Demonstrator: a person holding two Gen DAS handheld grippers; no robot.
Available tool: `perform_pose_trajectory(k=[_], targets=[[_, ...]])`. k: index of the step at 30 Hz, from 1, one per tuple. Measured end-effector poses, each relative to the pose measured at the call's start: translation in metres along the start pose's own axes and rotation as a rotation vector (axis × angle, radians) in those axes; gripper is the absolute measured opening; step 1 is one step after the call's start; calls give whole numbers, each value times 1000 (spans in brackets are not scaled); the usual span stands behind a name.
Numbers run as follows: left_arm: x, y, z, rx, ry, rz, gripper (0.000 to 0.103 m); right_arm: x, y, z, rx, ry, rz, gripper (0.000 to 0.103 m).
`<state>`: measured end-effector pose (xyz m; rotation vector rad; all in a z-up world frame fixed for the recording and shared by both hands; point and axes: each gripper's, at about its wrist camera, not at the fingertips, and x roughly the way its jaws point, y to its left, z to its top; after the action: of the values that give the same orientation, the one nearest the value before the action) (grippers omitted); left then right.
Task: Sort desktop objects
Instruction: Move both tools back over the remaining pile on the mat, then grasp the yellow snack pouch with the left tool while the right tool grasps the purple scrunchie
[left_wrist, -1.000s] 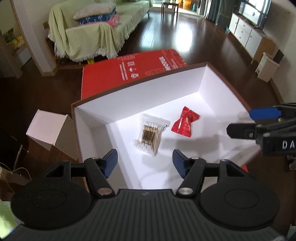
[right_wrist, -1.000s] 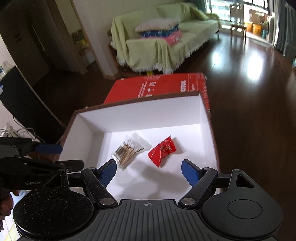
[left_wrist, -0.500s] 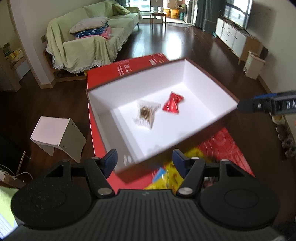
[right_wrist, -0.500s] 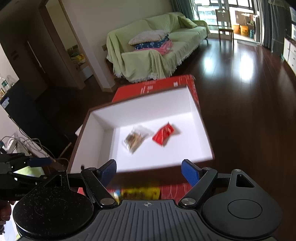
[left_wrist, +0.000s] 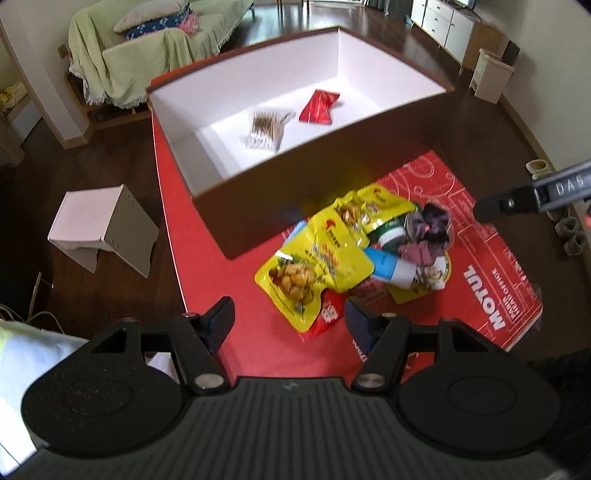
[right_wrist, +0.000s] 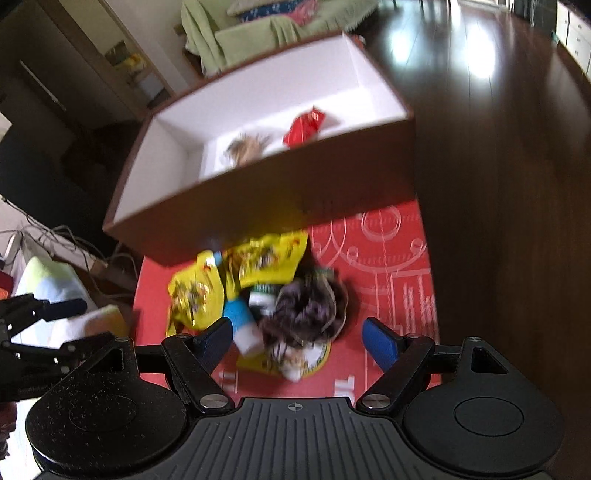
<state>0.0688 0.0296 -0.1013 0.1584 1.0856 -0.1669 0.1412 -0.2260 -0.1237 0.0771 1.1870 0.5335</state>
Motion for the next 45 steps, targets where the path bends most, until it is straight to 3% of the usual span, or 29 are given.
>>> perform_pose_trajectory(k=[27, 28, 29, 32, 34, 37, 45], targets=[[52, 1, 13, -10, 89, -27, 62, 75, -26, 10, 49, 63, -25, 80], [54, 1, 13, -11, 92, -29, 62, 77, -26, 9, 46, 65, -25, 75], [57, 1, 13, -10, 95, -34, 62, 79, -27, 8, 44, 70, -23, 57], [63, 0, 14, -3, 100, -45, 62, 84, -32, 6, 45, 95, 4, 49], [68, -1, 14, 10, 100, -54, 62, 83, -32, 6, 30, 96, 11, 35], [74, -4, 15, 39, 96, -74, 63, 80, -33, 6, 21, 96, 22, 28], [96, -31, 17, 232, 72, -56, 66, 76, -40, 5, 39, 103, 29, 28]])
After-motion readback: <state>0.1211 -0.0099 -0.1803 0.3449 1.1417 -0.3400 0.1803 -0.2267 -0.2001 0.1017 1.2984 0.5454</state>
